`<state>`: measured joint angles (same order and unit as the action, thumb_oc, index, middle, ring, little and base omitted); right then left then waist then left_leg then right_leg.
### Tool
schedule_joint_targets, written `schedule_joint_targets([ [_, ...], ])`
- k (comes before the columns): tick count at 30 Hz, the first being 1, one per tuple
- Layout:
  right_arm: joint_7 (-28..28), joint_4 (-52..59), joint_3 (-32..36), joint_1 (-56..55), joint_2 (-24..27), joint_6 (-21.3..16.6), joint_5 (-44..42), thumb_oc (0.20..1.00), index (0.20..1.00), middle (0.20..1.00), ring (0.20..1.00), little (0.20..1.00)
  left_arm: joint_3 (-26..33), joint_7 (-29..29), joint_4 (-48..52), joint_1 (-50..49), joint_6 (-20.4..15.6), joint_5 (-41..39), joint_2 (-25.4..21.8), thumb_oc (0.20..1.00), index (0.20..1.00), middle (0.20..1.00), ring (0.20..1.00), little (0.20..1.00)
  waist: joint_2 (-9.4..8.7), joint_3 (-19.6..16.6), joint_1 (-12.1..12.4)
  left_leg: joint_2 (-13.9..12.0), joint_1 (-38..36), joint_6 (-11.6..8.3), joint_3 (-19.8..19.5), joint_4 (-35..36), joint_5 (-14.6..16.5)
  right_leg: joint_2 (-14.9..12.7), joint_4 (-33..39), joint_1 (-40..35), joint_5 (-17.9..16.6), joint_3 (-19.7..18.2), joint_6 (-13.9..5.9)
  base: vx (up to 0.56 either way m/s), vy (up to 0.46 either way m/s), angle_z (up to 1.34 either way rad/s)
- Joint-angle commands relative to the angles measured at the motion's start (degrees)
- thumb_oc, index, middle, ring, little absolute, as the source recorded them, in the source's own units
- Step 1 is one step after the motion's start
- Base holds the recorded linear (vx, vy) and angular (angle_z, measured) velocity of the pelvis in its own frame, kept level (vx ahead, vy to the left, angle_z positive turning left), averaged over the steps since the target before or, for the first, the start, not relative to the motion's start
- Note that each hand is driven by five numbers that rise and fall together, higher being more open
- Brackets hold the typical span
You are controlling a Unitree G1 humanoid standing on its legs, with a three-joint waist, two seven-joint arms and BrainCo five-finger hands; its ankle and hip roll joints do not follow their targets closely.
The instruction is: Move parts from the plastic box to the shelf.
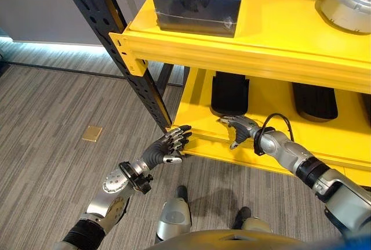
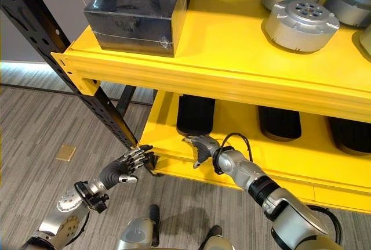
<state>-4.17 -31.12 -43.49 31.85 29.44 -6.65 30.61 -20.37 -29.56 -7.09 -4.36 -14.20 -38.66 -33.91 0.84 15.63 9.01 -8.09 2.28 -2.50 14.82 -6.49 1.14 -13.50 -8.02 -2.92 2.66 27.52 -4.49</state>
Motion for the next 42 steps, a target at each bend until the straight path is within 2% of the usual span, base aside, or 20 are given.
schedule_joint_targets([
  [1,0.99,-2.37,-1.55,4.85,-1.19,0.12,-1.36,1.0,1.0,1.0,1.0,1.0,-2.5,-0.08,1.27,2.0,-2.28,0.92,1.1,1.0,1.0,1.0,1.0,1.0,0.1,0.82,2.24,-6.28,-1.66,-3.29,4.46,-0.59,-4.07,-4.32,-7.39,2.32,0.35,0.63,-4.33,0.0,0.0,0.0],
  [13,2.76,-5.93,-0.6,7.91,-2.47,3.18,-2.94,1.0,1.0,1.0,1.0,1.0,-3.95,0.49,1.08,3.51,-1.95,0.94,1.27,1.0,1.0,1.0,1.0,1.0,0.68,1.16,2.31,-6.35,-1.39,-3.32,4.42,-0.91,-4.08,-4.64,-8.28,2.8,0.57,0.74,-4.08,0.0,0.0,0.0],
  [27,2.34,-6.74,-0.58,7.34,-2.66,3.21,-4.66,1.0,1.0,1.0,1.0,1.0,-4.52,0.6,0.81,3.47,-2.3,0.86,1.35,1.0,1.0,1.0,1.0,1.0,0.66,0.94,1.88,-6.25,-1.83,-3.25,4.71,-0.45,-4.26,-4.5,-7.92,2.5,0.5,0.65,-4.08,0.0,0.0,0.0],
  [31,3.91,-7.35,-1.01,6.35,-2.8,3.58,-4.68,1.0,1.0,1.0,1.0,1.0,-4.53,0.01,0.25,3.57,-2.41,0.76,1.64,1.0,1.0,1.0,1.0,1.0,0.68,0.88,1.69,-6.2,-2.03,-3.2,4.89,-0.15,-4.28,-4.45,-7.45,2.49,0.22,0.45,-4.25,0.0,0.0,0.0],
  [38,2.31,-9.13,-0.72,8.48,-3.67,2.9,-5.89,1.0,1.0,1.0,1.0,1.0,-5.17,-0.09,-0.3,4.28,-3.12,0.42,1.5,1.0,1.0,1.0,1.0,1.0,0.75,0.85,1.61,-6.13,-2.21,-3.25,4.94,0.01,-4.41,-4.18,-7.09,2.3,0.13,0.26,-4.18,0.0,0.0,0.0],
  [41,2.28,-7.38,-1.04,6.5,-3.3,1.6,-7.03,1.0,1.0,1.0,1.0,1.0,-4.31,-0.85,-0.33,3.54,-2.8,-0.5,2.06,1.0,1.0,1.0,1.0,1.0,0.58,0.65,1.27,-6.17,-2.45,-3.27,5.06,0.41,-4.57,-4.04,-6.6,2.08,0.0,0.07,-4.22,0.0,0.004,-0.01],
  [42,2.22,-5.48,-1.01,4.93,-2.64,0.07,-8.71,1.0,1.0,1.0,1.0,1.0,-3.87,-1.02,-0.31,2.88,-3.01,-1.21,2.33,1.0,1.0,1.0,1.0,1.0,0.43,0.63,0.84,-6.28,-2.64,-3.33,5.21,0.75,-4.76,-3.88,-6.21,1.97,-0.13,-0.09,-4.25,-0.01,0.011,-0.03],
])
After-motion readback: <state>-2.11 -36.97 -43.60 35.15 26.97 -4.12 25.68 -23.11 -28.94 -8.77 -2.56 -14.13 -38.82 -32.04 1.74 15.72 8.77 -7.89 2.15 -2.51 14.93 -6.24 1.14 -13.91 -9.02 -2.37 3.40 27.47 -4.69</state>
